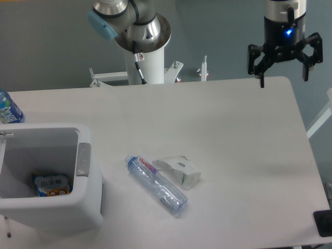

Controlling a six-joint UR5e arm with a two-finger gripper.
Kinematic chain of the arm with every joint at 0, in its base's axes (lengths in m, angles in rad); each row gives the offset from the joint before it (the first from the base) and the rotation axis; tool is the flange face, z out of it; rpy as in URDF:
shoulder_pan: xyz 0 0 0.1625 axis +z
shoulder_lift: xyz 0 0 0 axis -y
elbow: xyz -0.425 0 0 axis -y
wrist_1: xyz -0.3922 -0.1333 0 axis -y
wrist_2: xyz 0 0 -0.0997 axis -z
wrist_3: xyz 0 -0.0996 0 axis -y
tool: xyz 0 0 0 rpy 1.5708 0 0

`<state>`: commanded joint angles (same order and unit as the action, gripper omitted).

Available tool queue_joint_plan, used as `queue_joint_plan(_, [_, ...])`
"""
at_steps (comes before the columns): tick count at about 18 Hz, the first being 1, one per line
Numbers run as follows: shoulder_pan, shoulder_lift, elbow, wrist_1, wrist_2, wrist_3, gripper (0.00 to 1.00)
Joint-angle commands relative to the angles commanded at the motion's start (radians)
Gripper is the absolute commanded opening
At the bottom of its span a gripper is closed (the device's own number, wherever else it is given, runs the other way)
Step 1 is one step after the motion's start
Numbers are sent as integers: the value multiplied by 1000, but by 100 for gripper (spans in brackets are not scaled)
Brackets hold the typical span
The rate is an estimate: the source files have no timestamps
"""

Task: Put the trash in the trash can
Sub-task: 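Move the open gripper down toward the white crumpled paper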

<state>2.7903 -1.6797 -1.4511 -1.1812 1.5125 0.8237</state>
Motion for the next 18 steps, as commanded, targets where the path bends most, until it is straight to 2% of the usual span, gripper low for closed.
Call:
queue_joint_plan(7, [-6, 0, -14, 3, -17, -9, 100])
queue_joint_plan(11, [-11, 2, -73, 6, -20, -11, 100])
queue_joint_plan(15, [-20, 0, -138, 93, -44, -72, 100])
queue_joint_plan(18, [-34, -11, -150, 109, -46, -170, 100])
